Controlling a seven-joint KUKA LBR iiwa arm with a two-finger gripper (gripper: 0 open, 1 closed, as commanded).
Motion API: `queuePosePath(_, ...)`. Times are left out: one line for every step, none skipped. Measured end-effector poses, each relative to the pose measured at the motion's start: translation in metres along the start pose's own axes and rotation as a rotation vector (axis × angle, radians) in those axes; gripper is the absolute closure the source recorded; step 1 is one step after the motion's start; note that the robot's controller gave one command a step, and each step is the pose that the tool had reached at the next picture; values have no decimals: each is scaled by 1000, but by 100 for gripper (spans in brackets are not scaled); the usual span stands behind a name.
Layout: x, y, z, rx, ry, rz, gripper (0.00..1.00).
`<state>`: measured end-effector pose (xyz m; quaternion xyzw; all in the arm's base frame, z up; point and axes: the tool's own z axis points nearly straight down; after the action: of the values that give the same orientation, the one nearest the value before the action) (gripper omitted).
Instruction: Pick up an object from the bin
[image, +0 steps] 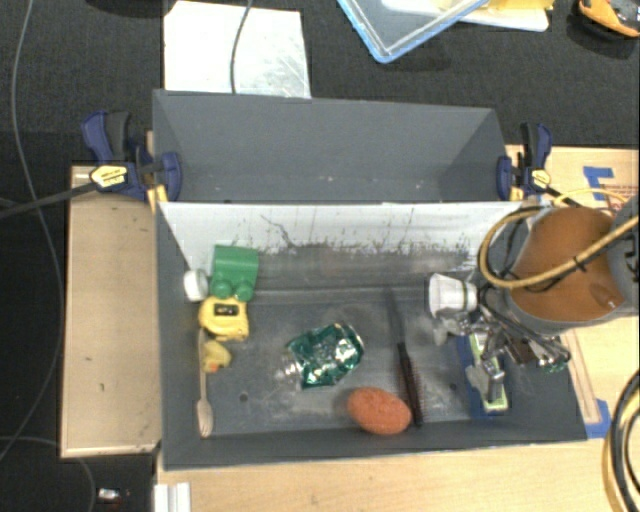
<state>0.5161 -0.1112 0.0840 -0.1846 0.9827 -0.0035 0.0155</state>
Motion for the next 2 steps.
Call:
queuePosePath(-6,7,-20,-4,11,321,0)
queuePosePath(-16,-8,-68,-1,3,189,0)
